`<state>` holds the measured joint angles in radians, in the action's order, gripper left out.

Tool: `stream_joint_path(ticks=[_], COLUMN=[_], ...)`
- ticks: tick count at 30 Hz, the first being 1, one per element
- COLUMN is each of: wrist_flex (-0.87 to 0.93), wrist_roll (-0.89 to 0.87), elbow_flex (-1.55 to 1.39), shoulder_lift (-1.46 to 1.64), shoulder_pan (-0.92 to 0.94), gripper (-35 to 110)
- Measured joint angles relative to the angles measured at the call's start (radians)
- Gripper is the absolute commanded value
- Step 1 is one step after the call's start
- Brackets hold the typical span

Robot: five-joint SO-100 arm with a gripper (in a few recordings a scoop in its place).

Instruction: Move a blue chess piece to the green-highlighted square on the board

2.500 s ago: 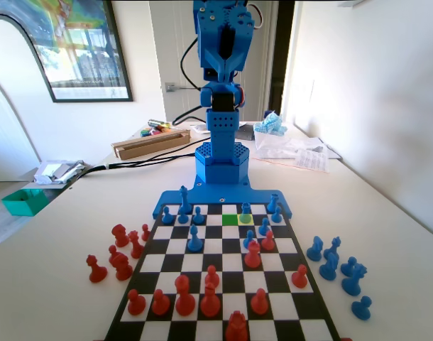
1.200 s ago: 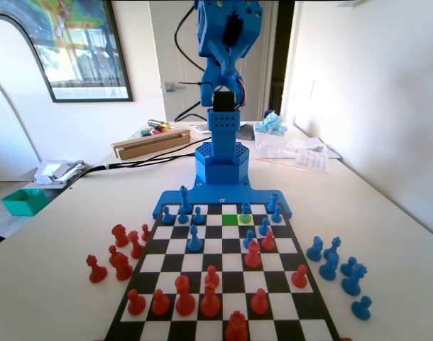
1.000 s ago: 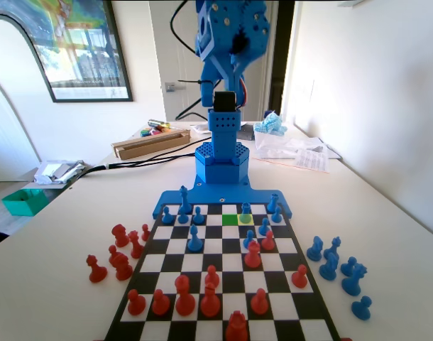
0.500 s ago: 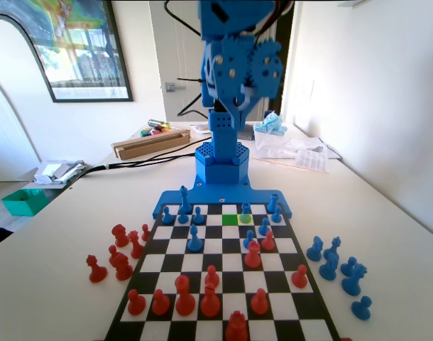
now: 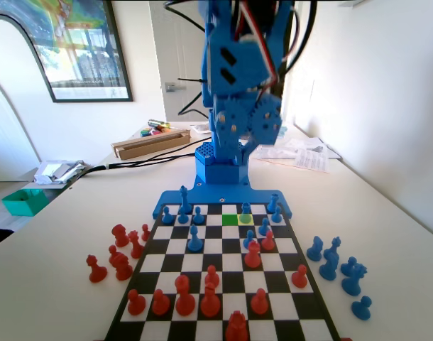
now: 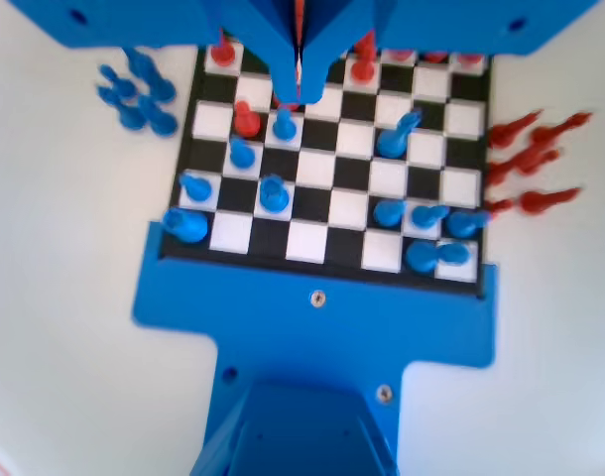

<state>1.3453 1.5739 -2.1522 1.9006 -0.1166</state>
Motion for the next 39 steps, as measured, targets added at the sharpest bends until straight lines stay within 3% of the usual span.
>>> stream_joint_path(ticks=[7,19,39], wrist_flex=[-0.117,-0.107,-0.35], wrist_roll=[-0.015,-0.026,-0.035], elbow_flex=[-0.083,-0.017,-0.16], shoulder_lift=[-0.077,-0.13,-0.213], shoulder_pan=[-0.058,-0.089,-0.106], gripper=[10,12,12])
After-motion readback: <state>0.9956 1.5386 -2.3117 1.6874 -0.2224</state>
